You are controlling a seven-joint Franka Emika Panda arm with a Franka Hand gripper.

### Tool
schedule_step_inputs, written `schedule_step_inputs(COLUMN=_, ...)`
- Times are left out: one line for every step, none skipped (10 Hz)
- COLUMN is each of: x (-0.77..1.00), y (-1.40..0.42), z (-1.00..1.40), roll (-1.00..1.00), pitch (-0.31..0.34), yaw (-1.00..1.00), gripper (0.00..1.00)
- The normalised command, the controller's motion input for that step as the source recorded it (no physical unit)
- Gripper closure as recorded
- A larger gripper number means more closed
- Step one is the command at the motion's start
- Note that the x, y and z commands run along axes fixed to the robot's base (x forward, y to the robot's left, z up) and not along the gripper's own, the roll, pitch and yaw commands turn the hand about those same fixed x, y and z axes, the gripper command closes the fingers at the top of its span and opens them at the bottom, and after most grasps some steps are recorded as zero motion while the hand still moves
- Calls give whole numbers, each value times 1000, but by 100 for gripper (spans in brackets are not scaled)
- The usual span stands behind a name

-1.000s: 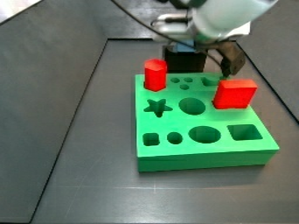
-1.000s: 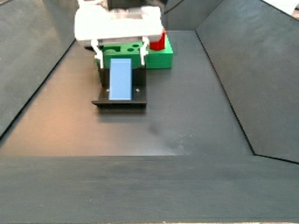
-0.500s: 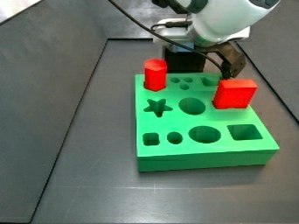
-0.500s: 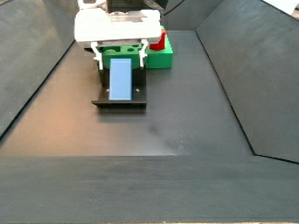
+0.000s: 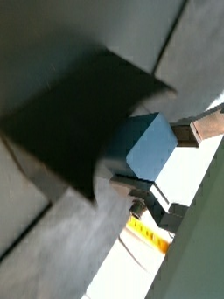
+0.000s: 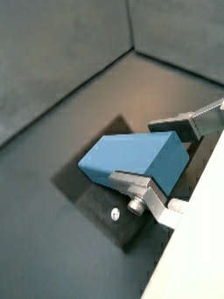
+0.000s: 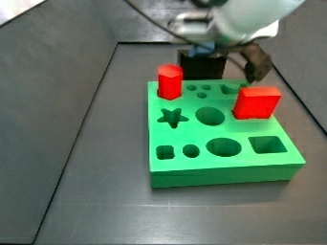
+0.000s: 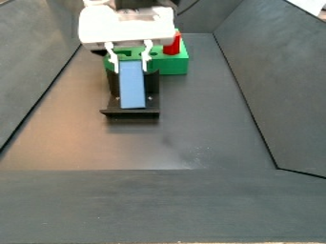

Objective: Pick up the rectangle object. Move up. Place the rectangle object on the fixture. Regrasp the rectangle object. Move to above the board. Insert the rectangle object.
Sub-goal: Move to above the board.

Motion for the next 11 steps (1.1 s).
schedule_step_inputs(x=283, y=40, z=1000, roll=-72, pitch=345, yaw=-20, gripper=100)
schedule_step_inputs(x=268, y=31, z=1000, roll=-60, pitch=350, yaw=65, gripper=100)
schedule_step_inputs(x=259, y=26, z=1000, roll=-52, pitch=335, yaw=157, gripper=100)
schedule_step_inputs(x=257, y=22, z=1000, roll=-50, pitch=313, yaw=191, gripper=100)
schedule_step_inputs(x=250, y=14, z=1000, roll=-36, pitch=257, yaw=240, gripper=100)
schedule_step_inputs(x=244, y=7, z=1000, roll=-29, pitch=202, yaw=263, gripper=100)
schedule_step_inputs(x=231, y=1, z=1000, roll=-25, pitch=136, yaw=268, gripper=100)
schedule_step_inputs(x=221, y=-3, z=997, roll=-24, pitch=103, yaw=261, gripper=100)
schedule_step_inputs(x=125, y=-12, z=685, roll=-16, pitch=40, yaw=224, gripper=100)
schedule_step_inputs(x=95, y=-16, z=570, roll=-17, pitch=16, yaw=206, gripper=100)
schedule_step_inputs(x=45, y=-17, z=338, roll=-22, pitch=-21, yaw=159, gripper=100)
